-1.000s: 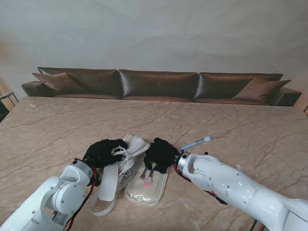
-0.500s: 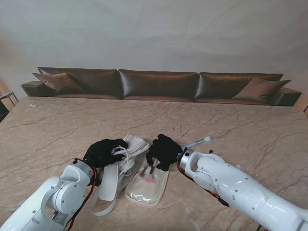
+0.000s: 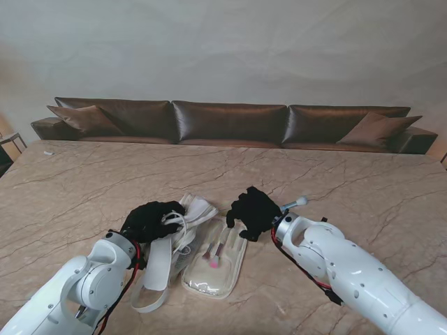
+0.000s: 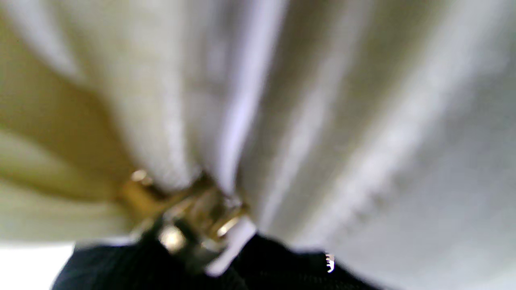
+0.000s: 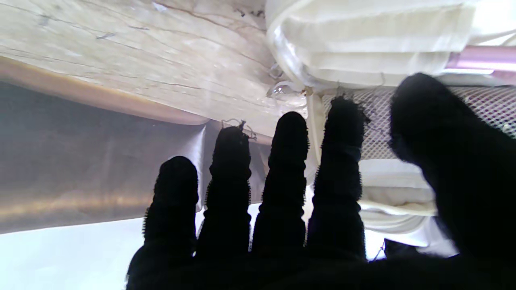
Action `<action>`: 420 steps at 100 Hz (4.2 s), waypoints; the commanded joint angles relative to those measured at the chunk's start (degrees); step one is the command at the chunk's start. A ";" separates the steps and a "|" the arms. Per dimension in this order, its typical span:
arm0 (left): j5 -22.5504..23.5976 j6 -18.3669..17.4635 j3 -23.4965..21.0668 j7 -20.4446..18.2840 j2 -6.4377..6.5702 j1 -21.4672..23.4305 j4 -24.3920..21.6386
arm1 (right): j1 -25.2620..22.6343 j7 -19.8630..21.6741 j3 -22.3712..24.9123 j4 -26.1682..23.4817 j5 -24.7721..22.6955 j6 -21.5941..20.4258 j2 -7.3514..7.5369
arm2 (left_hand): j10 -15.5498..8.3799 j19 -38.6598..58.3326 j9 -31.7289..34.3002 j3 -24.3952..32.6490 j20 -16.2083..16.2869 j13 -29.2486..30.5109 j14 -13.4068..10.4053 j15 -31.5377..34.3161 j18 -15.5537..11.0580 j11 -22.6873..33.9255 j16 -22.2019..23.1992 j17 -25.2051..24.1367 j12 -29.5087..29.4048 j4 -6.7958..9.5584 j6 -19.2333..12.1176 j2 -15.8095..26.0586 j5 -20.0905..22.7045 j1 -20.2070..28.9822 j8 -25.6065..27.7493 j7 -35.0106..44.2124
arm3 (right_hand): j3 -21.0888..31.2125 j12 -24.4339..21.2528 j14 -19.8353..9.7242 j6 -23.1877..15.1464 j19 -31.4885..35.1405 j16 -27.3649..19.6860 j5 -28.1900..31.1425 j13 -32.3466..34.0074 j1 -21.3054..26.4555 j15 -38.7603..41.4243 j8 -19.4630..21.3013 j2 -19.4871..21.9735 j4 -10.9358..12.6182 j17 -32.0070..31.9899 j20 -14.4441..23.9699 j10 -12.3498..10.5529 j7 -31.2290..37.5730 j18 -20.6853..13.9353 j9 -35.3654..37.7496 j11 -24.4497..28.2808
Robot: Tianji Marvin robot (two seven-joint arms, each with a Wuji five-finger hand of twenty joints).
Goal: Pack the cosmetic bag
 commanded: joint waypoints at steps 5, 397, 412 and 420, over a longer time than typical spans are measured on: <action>-0.45 -0.02 0.34 0.19 -0.37 0.32 0.45 | -2.33 1.02 2.44 -2.34 -1.43 0.95 0.84 | -11.02 1.29 0.13 5.91 1.13 -0.17 -0.56 0.17 1.14 0.72 0.35 -0.30 0.71 3.83 -7.63 9.84 6.42 9.36 3.56 18.93 | -1.00 -2.36 -0.11 0.45 -0.74 -2.81 -2.12 -0.05 -1.91 -3.06 0.78 1.32 0.82 -0.01 0.04 0.45 -0.95 0.72 -1.19 -2.43; -0.87 1.01 1.12 2.91 -0.88 0.44 1.44 | -7.72 12.49 12.46 5.31 -0.55 8.49 2.74 | -10.97 1.23 0.17 5.92 1.07 -0.43 -0.31 0.00 1.21 0.63 0.32 -0.45 0.84 3.87 -7.53 9.95 6.47 9.41 3.41 18.89 | -7.31 -4.27 1.14 -12.57 8.40 -14.19 9.33 7.28 -5.14 -8.83 6.27 -2.53 -12.58 9.02 -2.56 0.44 16.92 2.04 4.22 1.59; -0.92 1.01 1.05 2.90 -0.88 0.46 1.48 | -6.23 12.24 10.21 6.35 1.65 8.69 2.34 | -11.05 1.18 0.16 5.85 1.10 -0.55 -0.34 -0.06 1.30 0.62 0.33 -0.59 0.84 3.85 -7.57 9.95 6.43 9.36 3.40 18.87 | -9.16 -4.28 2.33 -11.83 14.64 -12.35 19.92 14.95 -3.26 -3.50 -5.89 5.00 -9.75 13.93 -1.92 0.63 23.28 2.94 15.15 2.95; -0.99 0.93 1.00 2.97 -0.89 0.48 1.57 | -5.85 12.50 9.68 6.47 3.30 9.51 1.92 | -11.03 1.13 0.13 5.87 1.12 -0.54 -0.33 -0.11 1.36 0.58 0.32 -0.66 0.83 3.86 -7.62 9.96 6.41 9.39 3.39 18.84 | -10.30 -5.32 3.83 -7.15 18.49 -11.71 24.09 18.40 -4.38 -0.51 -5.86 11.92 -4.31 16.76 -2.06 1.97 22.54 3.72 19.26 3.09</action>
